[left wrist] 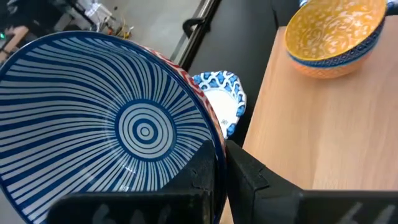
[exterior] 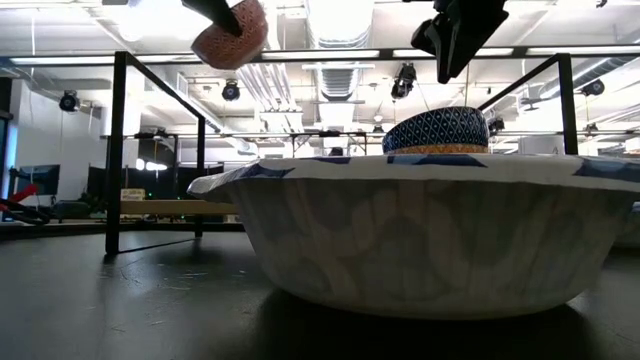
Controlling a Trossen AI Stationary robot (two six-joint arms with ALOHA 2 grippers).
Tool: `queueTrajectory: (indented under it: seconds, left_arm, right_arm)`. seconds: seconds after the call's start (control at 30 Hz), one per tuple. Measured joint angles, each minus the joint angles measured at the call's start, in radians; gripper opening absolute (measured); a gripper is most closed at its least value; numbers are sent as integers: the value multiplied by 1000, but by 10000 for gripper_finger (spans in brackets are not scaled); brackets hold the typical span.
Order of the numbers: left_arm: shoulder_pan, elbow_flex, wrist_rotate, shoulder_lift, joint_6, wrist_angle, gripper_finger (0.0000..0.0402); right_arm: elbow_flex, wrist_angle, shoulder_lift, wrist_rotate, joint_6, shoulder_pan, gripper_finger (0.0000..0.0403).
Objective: Place and stack bowls onto a shelf
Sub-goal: Stack the small dark blue and red patterned bowl on top of the small yellow and dark blue patterned bowl
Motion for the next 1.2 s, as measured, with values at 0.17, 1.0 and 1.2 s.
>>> queueTrajectory:
  seconds: [0.17,1.0,1.2]
  left_arm:
    - [0,-2,73,27,57,93,1]
    - [0,-4,454,274,299,458,1]
    - [-1,-4,581,326,356,537,1]
  right_arm:
    - [0,23,0,-1,-53,0,89]
    - [0,107,2,-189,-169,3,89]
    - [-8,135,3,-217,-224,14,89]
